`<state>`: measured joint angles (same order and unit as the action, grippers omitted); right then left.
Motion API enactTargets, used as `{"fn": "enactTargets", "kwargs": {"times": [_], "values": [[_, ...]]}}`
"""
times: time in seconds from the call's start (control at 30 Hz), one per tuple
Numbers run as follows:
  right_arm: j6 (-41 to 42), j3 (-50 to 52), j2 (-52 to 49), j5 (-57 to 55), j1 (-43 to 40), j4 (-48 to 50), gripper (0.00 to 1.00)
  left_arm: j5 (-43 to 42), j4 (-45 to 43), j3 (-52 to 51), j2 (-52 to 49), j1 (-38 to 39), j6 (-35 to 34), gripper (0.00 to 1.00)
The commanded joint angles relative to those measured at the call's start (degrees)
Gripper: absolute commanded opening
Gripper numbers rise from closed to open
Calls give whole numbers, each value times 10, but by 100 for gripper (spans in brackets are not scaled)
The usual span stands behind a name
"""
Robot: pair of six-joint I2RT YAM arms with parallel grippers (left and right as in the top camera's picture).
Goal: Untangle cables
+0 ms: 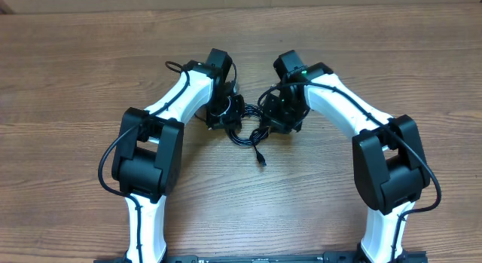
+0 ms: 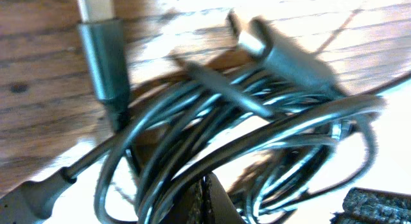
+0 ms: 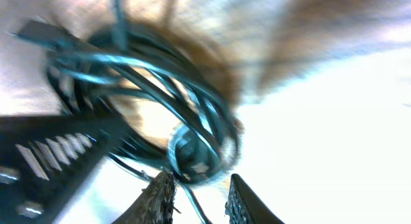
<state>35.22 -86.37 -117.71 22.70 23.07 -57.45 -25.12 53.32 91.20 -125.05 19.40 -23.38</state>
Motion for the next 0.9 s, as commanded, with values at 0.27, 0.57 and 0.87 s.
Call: {"fn": "enactTargets", "kwargs": {"times": [0.27,0.57,0.87], "values": [[75,83,-10,0,8,71,28,6,2,56,-10,18,27,11],[83,129,-10,-1,4,132,4,31,6,42,-11,60,41,23],[63,129,-10,10,-23,139,4,63,47,39,-12,65,41,22]]}}
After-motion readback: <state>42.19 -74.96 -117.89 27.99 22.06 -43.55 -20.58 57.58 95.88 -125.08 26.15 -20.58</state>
